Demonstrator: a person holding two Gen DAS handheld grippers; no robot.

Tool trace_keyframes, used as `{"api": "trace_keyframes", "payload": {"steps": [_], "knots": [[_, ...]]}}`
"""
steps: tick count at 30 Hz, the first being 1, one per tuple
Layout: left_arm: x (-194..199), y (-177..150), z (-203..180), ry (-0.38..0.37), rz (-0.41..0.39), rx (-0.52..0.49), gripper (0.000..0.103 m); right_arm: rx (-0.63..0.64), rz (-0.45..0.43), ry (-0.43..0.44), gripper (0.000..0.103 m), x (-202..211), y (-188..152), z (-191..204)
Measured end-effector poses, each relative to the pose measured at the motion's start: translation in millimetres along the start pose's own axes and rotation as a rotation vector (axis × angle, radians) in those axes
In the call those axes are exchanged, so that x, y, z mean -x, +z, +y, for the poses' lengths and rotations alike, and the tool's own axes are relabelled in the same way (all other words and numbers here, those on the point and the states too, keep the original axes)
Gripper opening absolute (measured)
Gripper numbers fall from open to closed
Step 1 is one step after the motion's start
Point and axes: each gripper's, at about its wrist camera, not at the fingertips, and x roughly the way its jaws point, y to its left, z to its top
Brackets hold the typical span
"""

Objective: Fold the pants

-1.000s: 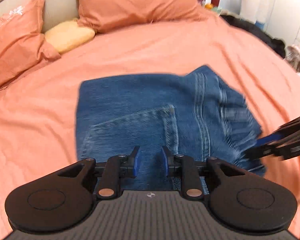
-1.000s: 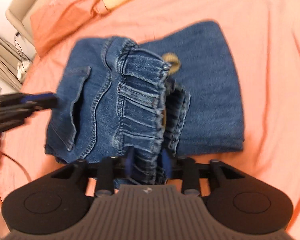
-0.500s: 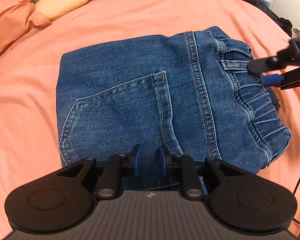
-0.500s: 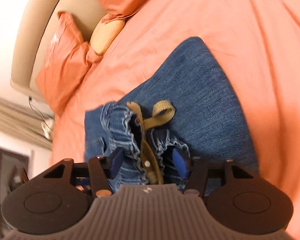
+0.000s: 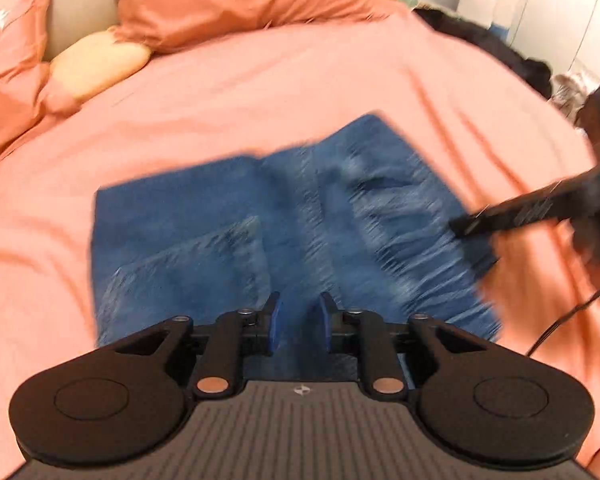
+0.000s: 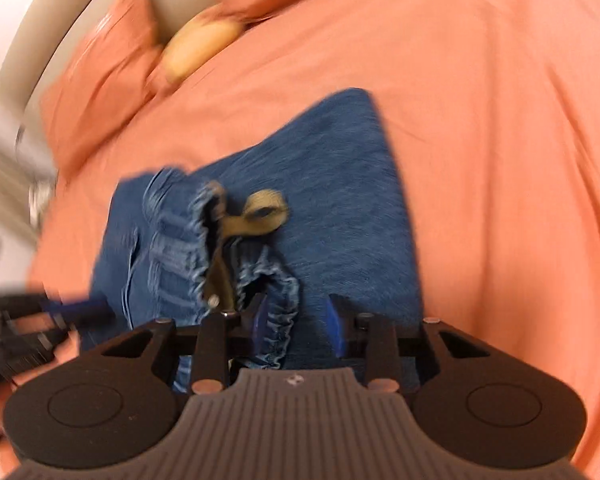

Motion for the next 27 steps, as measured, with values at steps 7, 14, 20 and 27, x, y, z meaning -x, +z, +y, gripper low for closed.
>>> {"api": "trace_keyframes", "payload": {"steps": [7, 14, 20, 27], "knots": [[-23, 45, -43, -0.055, -0.020, 0.073, 0.065, 0.320, 0.009, -0.056, 0.029, -19, 4, 21], [-65, 74, -57, 0.071, 0.103, 0.108, 0.074, 0.484, -0.005, -0.023, 0.028, -25, 6, 23], [-89, 78, -63, 0.153, 0.194, 0.080, 0.065, 0.525, -0.001, 0.007, 0.006, -31, 6, 24], [-68, 76, -63, 0.141, 0.160, 0.040, 0.041, 0.599, -0.066, -0.018, 0.000, -16, -4, 31]]}}
